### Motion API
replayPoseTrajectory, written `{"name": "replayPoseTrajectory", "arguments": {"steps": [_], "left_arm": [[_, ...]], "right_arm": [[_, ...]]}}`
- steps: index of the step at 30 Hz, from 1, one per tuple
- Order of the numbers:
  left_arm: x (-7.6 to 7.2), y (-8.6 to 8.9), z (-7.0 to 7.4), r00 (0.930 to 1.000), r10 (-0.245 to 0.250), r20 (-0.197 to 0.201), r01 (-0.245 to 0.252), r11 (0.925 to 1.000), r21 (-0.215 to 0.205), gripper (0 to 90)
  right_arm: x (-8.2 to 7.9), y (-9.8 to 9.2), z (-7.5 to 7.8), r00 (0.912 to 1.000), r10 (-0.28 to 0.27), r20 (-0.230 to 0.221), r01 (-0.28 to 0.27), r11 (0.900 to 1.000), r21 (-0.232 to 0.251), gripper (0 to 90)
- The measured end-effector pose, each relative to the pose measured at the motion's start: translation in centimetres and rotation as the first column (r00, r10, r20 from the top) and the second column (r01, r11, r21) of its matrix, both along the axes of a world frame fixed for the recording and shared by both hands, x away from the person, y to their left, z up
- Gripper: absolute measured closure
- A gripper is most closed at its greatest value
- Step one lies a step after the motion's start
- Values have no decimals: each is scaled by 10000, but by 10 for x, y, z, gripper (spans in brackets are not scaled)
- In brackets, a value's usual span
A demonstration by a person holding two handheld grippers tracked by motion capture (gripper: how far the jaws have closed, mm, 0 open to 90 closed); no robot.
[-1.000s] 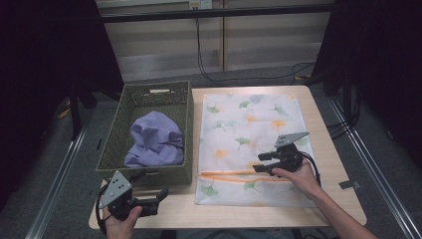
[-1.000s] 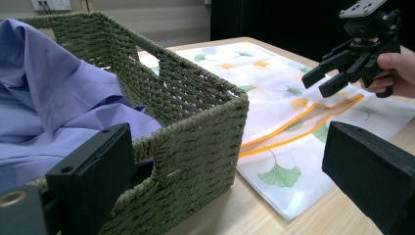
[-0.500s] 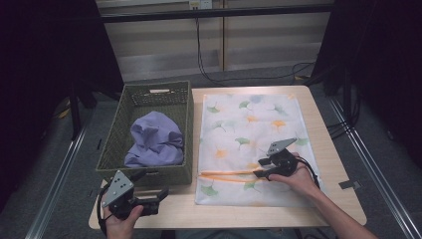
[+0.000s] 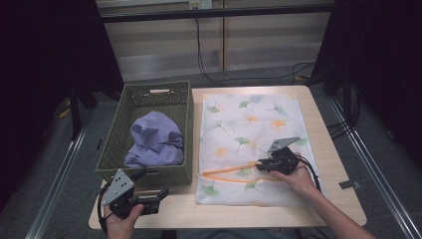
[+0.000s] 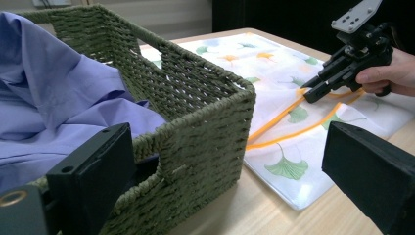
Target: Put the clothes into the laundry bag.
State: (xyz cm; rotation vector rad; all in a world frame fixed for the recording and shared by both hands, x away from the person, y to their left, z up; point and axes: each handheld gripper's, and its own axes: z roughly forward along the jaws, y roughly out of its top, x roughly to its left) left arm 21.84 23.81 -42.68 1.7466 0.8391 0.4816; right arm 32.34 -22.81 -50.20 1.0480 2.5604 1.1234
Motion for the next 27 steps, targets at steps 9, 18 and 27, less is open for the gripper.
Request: {"name": "replayPoseTrajectory", "arguments": {"steps": [9, 18, 27], "left_arm": [[1, 2, 0, 10000, -34, 3, 34, 10000, -27, 52], [1, 1, 0, 10000, -79, -32, 79, 10000, 0, 53], [2, 0, -1, 10000, 12, -90, -9, 9995, 312, 52]], "right_arm": [[3, -5, 5, 9998, -220, 4, 220, 9990, 397, 838], [1, -10, 15, 9980, -449, 441, 411, 9957, 830, 847], [1, -12, 31, 9937, -698, 881, 565, 9878, 1454, 850]]}}
